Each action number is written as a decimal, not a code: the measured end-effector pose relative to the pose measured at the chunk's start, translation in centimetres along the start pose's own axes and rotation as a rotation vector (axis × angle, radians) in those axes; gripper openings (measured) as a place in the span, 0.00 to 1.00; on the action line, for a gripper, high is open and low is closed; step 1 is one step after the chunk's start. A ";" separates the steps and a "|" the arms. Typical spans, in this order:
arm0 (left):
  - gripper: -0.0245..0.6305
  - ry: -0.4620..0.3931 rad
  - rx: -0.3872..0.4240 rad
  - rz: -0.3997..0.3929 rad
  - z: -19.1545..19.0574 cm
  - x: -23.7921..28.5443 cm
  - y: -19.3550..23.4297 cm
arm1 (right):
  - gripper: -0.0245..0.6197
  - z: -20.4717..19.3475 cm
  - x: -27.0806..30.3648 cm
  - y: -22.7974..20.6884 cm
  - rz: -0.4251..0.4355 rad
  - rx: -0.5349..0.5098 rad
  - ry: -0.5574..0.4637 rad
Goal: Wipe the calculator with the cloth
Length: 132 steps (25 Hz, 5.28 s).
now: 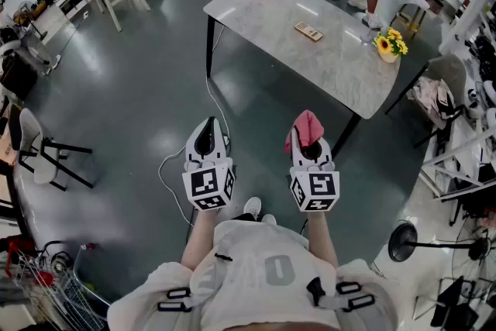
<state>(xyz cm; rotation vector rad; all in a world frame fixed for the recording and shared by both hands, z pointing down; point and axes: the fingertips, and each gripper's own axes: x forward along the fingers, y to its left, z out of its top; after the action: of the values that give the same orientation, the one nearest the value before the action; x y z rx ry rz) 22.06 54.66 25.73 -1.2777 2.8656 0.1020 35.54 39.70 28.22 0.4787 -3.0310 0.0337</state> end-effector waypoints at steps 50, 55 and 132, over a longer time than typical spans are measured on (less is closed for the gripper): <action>0.07 0.036 -0.052 -0.040 -6.5 31.2 5.4 | 0.12 -1.3 29.9 -10.9 0.101 0.089 0.025; 0.07 0.040 -0.055 -0.029 -5.6 40.2 5.6 | 0.12 0.6 38.5 -14.9 0.133 0.085 0.032; 0.76 -0.137 -0.014 -1.174 0.6 77.0 -21.8 | 0.12 3.6 46.5 -46.3 -0.737 0.119 0.001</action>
<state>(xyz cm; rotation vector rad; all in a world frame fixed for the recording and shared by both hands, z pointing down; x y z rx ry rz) -13.19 -17.05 21.62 -2.5230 1.5965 0.1764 5.43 -18.74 28.64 1.5502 -2.6591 0.1681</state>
